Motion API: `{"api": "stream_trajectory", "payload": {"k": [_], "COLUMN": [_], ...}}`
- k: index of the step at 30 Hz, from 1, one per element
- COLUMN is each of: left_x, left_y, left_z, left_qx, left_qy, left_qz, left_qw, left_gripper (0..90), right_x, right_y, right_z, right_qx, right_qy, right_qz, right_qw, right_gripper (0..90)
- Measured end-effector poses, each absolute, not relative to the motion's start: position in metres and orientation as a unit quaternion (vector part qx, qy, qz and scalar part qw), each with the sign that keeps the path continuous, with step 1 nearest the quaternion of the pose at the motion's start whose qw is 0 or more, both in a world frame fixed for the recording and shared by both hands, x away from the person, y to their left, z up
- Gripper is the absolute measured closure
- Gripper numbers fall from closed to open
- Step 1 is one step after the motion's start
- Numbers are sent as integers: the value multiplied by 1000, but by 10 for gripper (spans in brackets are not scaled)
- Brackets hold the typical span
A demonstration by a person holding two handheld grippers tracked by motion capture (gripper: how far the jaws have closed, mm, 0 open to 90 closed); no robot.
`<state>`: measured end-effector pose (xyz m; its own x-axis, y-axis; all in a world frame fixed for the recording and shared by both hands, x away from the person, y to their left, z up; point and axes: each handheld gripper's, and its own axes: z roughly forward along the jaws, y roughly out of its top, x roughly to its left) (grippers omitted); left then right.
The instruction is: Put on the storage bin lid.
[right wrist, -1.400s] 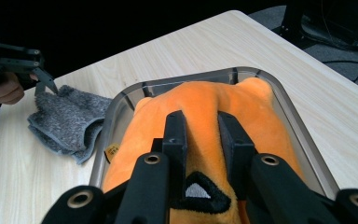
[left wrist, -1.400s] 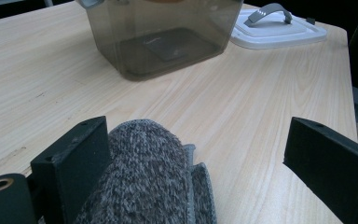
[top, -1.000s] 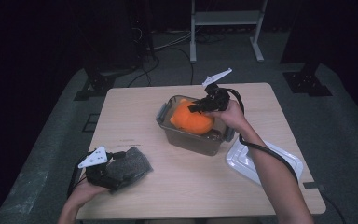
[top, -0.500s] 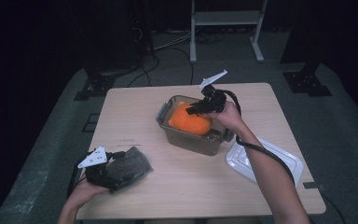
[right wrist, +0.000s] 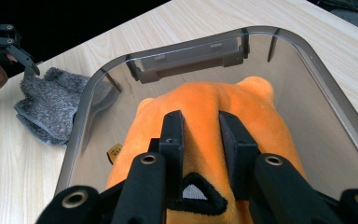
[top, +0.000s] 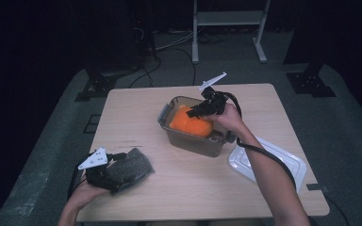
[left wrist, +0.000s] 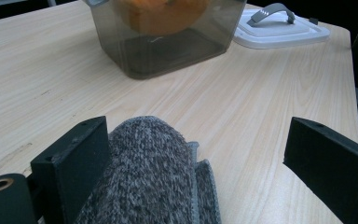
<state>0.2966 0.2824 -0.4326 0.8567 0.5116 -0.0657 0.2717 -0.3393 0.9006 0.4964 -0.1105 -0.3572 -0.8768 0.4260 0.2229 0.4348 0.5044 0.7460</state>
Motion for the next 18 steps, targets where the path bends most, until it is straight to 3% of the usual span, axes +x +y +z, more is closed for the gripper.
{"api": "stream_trajectory", "payload": {"k": [18], "left_x": [296], "left_y": [283], "left_z": [-432], "left_qx": [810], "left_qy": [241], "left_qz": [117], "left_qw": [521], "left_gripper": [61], "right_x": [497], "right_y": [-103], "right_z": [-361], "right_qx": [-247], "right_qy": [-878], "right_qz": [-410], "right_qw": [14], "right_gripper": [708]}}
